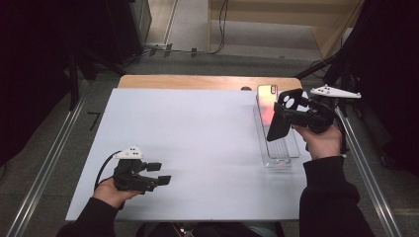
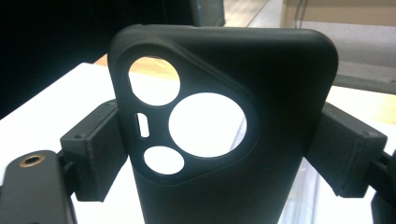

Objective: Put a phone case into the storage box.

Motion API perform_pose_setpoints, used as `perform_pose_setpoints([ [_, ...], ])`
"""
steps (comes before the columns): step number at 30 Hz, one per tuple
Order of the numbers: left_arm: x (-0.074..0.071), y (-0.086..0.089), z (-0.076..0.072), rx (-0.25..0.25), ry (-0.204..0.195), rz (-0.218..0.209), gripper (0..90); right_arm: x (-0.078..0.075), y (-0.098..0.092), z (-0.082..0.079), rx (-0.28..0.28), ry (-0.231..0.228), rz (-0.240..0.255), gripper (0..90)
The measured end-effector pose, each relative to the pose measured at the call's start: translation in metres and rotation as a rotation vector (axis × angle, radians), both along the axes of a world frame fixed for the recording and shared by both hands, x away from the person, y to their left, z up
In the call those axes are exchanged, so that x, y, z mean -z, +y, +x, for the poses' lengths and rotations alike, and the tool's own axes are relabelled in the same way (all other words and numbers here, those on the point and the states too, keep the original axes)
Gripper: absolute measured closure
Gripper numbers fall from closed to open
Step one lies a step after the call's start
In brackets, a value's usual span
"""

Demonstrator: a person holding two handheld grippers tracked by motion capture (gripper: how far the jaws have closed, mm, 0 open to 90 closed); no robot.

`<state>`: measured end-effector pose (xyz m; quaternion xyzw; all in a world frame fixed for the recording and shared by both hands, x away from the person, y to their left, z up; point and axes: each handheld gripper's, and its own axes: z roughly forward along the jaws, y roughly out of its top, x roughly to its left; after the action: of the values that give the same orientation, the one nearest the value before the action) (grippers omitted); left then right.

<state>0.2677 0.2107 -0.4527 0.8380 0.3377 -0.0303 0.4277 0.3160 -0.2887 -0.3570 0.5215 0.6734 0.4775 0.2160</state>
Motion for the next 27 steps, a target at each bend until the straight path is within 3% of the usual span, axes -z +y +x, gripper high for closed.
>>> perform_pose_setpoints([
  [19, 0.000, 0.001, 0.000, -0.015, 0.002, -0.013, 31.3, 0.034, 0.007, 0.040, 0.148, 0.022, -0.071, 12.2],
  [27, 0.000, 0.002, 0.000, -0.016, 0.002, -0.013, 31.3, 0.053, 0.009, 0.063, 0.194, 0.059, -0.094, 12.2],
])
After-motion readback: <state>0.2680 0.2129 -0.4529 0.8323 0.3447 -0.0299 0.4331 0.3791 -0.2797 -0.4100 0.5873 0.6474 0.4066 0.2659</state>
